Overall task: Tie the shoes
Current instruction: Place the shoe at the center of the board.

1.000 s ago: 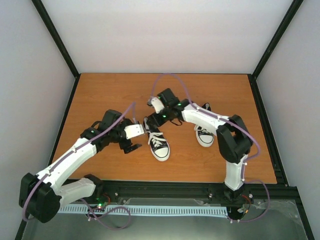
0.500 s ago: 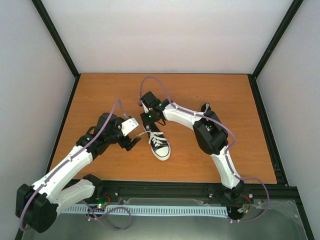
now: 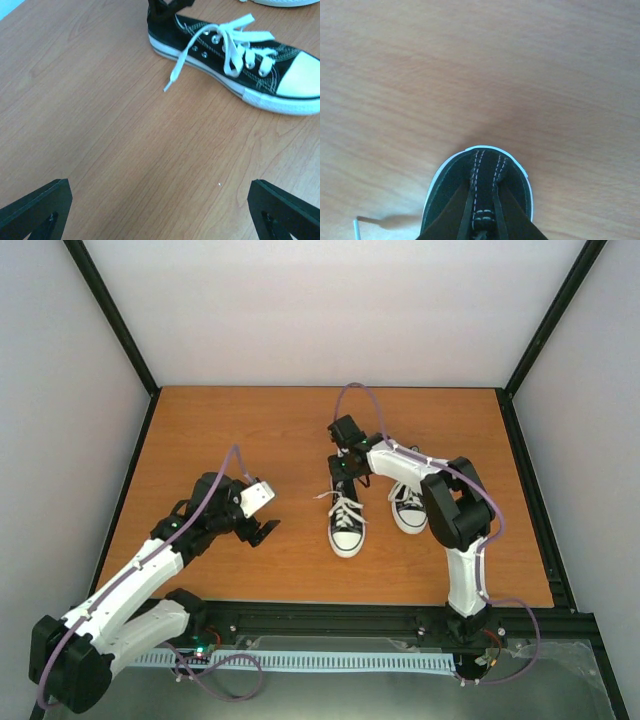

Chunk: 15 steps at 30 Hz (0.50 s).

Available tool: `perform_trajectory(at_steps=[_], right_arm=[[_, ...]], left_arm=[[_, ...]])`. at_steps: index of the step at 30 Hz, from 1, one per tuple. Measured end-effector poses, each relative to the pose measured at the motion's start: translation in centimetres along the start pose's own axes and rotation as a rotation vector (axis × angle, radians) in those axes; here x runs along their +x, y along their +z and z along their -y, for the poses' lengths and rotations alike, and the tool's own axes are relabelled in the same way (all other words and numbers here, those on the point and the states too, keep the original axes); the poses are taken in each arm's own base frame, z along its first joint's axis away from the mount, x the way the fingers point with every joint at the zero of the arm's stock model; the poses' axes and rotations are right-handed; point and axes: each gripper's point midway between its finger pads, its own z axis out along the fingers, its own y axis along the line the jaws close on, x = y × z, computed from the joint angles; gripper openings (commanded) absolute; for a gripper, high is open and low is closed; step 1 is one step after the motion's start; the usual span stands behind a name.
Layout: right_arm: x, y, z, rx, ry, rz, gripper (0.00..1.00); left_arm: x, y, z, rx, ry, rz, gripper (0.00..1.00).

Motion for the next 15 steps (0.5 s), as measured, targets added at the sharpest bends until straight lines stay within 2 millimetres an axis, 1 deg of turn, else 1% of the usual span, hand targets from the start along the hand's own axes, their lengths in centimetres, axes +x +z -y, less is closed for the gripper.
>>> perform_trajectory(at_steps=[3,6,9,11,12,14,15], right_arm=[[-0.5,0.1,2.1,0.025,0.036,0.005,0.03],[-1.0,0.3,3.3,0.039,0.054,0.009,0.03],[-1.5,0.7,4.0,0.046,0.064,0.009,0.03],[-1.9,0.9,4.4,0.048,0.071,0.006,0.09],[-2.1,1.0,4.5,0.050,0.072,0.006,0.15],[-2.5,1.1,4.6,0.053,0.076,0.011,0.29],[-2.6,1.2,4.7,0.055,0.078,0.011,0.40]], left_arm=[[0.2,0.1,0.1,0.002,-0.001,-0.004,1.00],[0.2,0.1,0.1,0.003,-0.001,-0.004,1.00],[0.2,0.1,0.1,0.003,-0.001,-0.004,1.00],[0.2,0.1,0.1,0.004,-0.001,-0.004,1.00],[0.2,0.1,0.1,0.004,-0.001,-0.004,1.00],[0.2,0.1,0.1,0.004,-0.001,-0.003,1.00],[0.2,0.1,0.1,0.004,-0.001,-0.003,1.00]])
